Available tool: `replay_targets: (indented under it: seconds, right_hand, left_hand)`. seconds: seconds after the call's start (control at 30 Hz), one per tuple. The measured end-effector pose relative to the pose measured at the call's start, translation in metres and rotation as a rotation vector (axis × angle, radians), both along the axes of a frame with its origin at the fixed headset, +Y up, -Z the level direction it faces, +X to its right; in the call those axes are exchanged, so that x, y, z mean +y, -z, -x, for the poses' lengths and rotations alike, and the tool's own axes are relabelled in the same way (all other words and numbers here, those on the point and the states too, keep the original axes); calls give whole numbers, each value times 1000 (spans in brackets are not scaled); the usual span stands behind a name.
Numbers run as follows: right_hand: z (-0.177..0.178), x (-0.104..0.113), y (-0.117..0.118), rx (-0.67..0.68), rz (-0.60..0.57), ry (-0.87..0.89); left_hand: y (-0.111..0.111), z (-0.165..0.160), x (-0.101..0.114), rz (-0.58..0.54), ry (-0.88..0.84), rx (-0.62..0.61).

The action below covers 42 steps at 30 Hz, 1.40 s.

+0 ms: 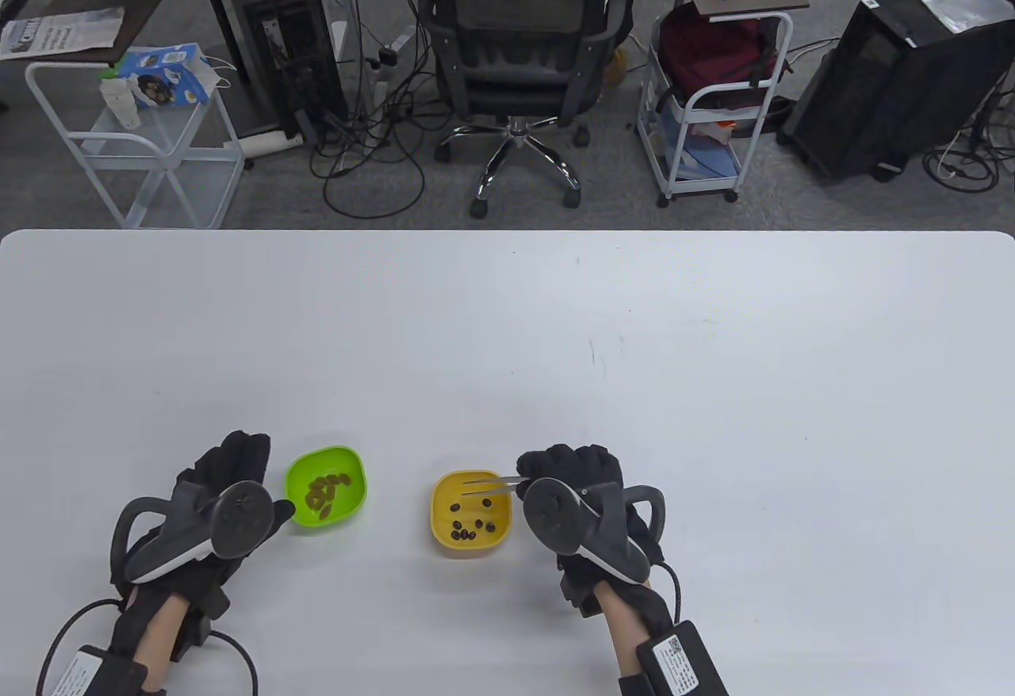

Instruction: Pick coffee beans with tweezers into small dish

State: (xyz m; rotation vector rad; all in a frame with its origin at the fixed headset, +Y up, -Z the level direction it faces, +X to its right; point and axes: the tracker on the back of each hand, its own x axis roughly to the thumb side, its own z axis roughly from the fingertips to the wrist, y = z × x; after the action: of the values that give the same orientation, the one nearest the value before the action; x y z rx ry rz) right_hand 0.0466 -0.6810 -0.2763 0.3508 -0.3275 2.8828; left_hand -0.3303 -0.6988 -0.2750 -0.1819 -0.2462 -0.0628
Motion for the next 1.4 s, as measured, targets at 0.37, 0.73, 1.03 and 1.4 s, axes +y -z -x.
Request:
replay_targets:
  seconds: [0.37,0.73,1.03,1.4]
  right_hand:
    - [-2,-5,2,-13,19,-2]
    - [-31,-6,12,-171,48,41]
    - [-71,-43,32,-352,234,86]
    - [-68,-63,38,-361,311,-55]
  left_hand:
    - [1,23,-20,-38,-133,44]
    - [-2,20,-18,-62,-111,37]
    - [-2,18,-18,-45,-108,40]
    - [-1,17,-19,-36,-106,33]
